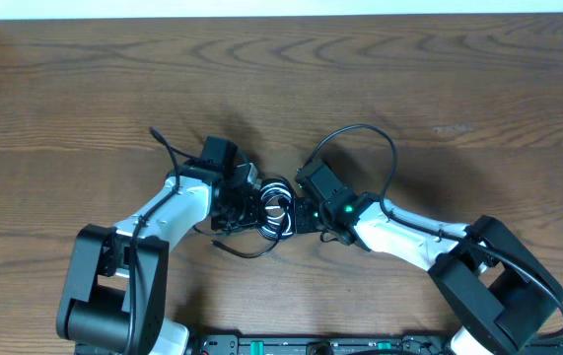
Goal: Untangle cables
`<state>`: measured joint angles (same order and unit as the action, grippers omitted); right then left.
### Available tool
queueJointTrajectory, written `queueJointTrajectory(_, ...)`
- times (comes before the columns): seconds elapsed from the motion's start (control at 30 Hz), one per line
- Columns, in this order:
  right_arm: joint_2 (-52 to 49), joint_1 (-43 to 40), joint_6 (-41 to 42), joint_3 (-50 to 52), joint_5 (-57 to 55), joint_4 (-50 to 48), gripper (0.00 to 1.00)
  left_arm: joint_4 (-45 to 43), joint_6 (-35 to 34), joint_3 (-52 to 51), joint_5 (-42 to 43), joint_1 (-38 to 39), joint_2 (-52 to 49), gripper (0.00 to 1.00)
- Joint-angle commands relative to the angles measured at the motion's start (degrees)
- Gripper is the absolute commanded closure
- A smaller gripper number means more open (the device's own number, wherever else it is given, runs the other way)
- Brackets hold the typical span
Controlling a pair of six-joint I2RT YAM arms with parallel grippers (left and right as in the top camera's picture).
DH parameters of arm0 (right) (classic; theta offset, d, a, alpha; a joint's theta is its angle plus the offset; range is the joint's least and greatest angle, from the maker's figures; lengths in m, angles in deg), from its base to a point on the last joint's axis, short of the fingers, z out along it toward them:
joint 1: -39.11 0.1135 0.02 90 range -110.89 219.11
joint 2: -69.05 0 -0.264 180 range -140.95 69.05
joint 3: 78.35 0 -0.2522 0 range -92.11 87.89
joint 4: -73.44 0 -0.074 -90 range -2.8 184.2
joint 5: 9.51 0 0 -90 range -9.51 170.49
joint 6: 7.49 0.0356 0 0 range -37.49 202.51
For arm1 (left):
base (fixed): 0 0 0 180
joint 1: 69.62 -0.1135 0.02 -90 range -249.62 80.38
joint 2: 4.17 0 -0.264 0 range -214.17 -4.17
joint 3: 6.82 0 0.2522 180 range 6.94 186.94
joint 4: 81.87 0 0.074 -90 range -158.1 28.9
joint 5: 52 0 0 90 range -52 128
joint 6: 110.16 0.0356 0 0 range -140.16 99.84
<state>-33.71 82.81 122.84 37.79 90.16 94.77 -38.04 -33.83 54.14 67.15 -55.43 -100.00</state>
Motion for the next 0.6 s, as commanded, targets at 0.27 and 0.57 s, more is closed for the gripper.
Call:
queueJointTrajectory(0.27, 9.92, -2.05, -8.46, 0.26, 6.34, 2.38, 0.99, -0.17, 5.77, 0.26, 5.99, -2.34, 1.75, 0.93)
queueJointTrajectory(0.57, 15.85, -2.03, -10.23, 0.26, 7.19, 1.49, 0.99, -5.18, 9.90, 1.57, 16.28, -6.27, 11.85, 0.93)
